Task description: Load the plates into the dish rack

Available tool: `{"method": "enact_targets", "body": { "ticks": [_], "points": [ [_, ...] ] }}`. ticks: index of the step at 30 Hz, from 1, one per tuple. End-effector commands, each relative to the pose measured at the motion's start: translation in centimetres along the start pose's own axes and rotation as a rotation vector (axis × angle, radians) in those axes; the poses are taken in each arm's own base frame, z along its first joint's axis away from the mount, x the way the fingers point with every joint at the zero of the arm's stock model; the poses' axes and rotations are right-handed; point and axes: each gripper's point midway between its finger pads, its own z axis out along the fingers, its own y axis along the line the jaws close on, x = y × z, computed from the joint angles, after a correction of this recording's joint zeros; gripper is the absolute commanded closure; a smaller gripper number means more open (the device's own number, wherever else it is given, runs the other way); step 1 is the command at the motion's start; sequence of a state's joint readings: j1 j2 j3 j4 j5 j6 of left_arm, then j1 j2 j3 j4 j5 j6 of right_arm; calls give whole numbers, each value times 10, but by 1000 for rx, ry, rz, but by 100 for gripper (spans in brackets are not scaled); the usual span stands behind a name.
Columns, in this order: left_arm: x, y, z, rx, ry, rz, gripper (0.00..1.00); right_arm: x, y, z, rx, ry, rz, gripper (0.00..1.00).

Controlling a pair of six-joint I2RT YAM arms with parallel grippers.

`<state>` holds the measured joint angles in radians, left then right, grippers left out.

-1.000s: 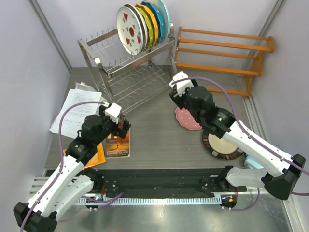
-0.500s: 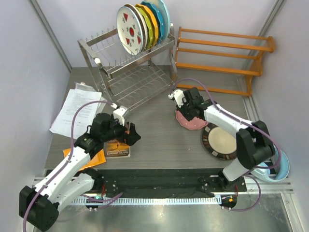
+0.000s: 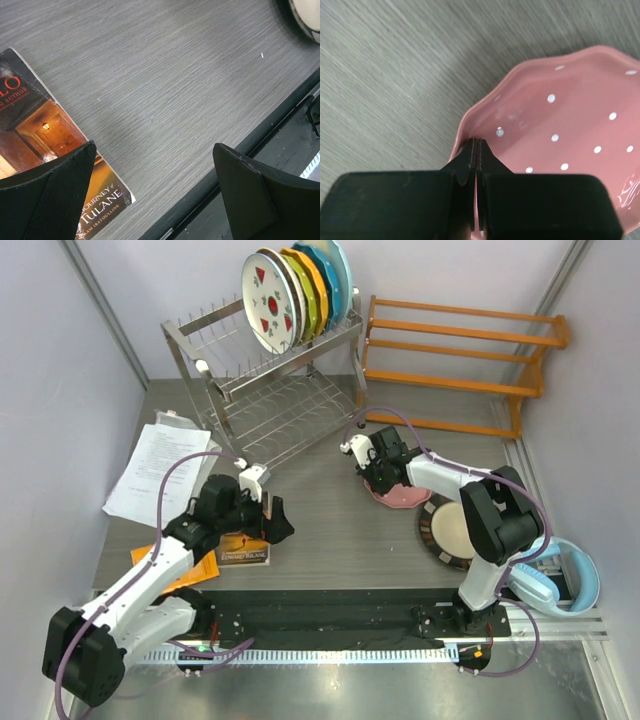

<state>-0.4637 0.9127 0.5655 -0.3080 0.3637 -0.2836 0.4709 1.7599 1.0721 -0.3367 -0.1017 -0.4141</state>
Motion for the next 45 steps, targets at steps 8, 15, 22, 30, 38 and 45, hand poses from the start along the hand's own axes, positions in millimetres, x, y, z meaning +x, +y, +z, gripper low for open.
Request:
{"method": "enact_targets", "body": {
  "ticks": [8, 15, 22, 30, 38, 45],
  "points": [
    [-4, 15, 16, -109, 11, -205, 0, 12, 125, 3, -293, 67, -77, 99],
    [11, 8, 10, -100, 24, -333, 1, -11, 181, -15, -387, 22, -97, 98],
    [9, 11, 19, -92, 4, -395, 2, -59, 124, -25, -182, -76, 46, 62],
    [3, 1, 52, -15, 3, -476, 27, -35, 57, -70, -336, -106, 341, 52],
    [11, -16, 82, 14, 40, -486, 27, 24, 38, -66, -420, -65, 457, 50],
    [24, -1, 106, -61, 73, -513, 30, 33, 39, -44, -498, -11, 453, 48]
  ]
}}
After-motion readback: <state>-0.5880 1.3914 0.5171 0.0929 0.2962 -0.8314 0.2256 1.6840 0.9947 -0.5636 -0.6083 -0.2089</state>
